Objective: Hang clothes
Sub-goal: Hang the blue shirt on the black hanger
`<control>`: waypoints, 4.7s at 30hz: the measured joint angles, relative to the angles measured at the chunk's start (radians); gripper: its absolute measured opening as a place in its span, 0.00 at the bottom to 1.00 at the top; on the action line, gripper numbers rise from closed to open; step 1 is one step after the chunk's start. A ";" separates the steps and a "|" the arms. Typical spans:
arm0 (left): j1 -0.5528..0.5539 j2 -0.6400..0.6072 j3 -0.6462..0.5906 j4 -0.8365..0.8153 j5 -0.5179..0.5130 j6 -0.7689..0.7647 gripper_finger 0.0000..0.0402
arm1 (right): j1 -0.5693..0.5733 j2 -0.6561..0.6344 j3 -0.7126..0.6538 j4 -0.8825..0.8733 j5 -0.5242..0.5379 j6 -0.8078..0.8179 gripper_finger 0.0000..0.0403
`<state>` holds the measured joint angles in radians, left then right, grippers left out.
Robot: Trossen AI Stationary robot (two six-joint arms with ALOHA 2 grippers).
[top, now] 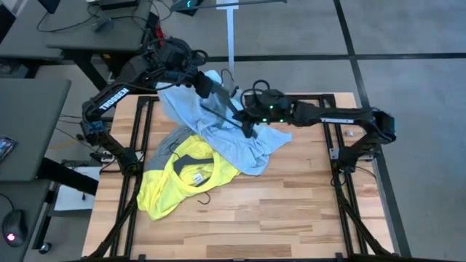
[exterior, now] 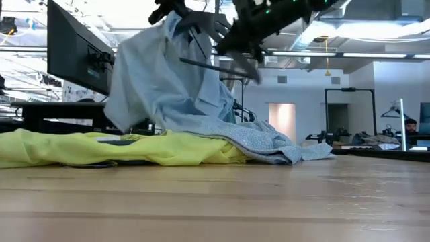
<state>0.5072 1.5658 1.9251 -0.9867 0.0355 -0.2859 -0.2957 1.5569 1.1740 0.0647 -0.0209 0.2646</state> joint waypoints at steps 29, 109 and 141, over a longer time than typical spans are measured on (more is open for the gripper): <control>0.077 -0.008 0.275 0.073 0.041 0.544 0.36 | -0.024 0.068 -0.126 0.616 0.001 -0.087 0.08; 0.069 0.048 0.425 -0.492 0.099 0.734 0.08 | -0.158 -0.196 0.021 -0.100 -0.246 -0.281 0.17; 0.120 0.070 0.429 -0.359 0.087 0.752 0.08 | -0.236 -0.294 0.299 -0.484 -0.234 -0.366 0.65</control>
<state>0.6275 1.6357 2.3539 -1.3455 0.1222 0.4657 -0.5312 1.2627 1.4732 -0.4193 -0.2546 -0.1010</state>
